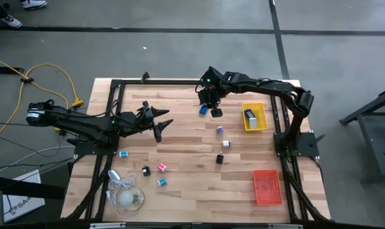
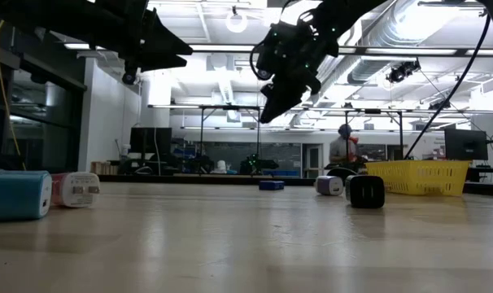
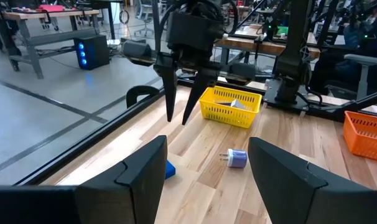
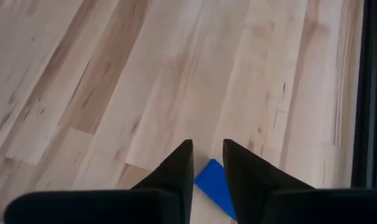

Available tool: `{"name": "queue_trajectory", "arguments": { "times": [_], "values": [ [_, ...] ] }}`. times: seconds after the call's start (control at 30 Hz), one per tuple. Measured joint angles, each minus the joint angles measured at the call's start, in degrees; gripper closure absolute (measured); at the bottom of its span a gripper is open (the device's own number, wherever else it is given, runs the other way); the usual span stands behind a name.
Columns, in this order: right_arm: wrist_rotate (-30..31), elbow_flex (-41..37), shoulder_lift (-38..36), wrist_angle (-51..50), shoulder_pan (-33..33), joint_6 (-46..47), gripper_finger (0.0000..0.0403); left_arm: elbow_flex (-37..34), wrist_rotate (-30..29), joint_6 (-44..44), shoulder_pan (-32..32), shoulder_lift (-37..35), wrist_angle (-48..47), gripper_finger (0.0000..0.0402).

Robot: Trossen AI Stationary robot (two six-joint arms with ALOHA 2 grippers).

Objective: Pick & Place Office items
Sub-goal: Put the blue digital clock into the yellow bin

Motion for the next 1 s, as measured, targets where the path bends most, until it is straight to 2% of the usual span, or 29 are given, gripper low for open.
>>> {"name": "queue_trajectory", "arguments": {
  "times": [0.43,0.77,0.87,1.0],
  "values": [
    [0.5,0.0,0.0,1.7,0.0,3.2,0.0344,0.0,0.0,0.0,0.0,0.0,0.0,0.0183],
    [8.3,0.0,0.0,1.8,0.0,7.1,0.0344,0.0,0.0,0.0,0.0,0.0,0.0,0.0183],
    [8.5,0.0,0.1,1.7,-0.4,7.0,0.0344,0.0,0.0,0.0,0.0,0.0,0.0,0.0183],
    [4.4,0.0,0.1,1.7,-0.4,6.5,0.0344,0.0,0.0,0.0,0.0,0.0,0.0,0.0183]
  ]
}}
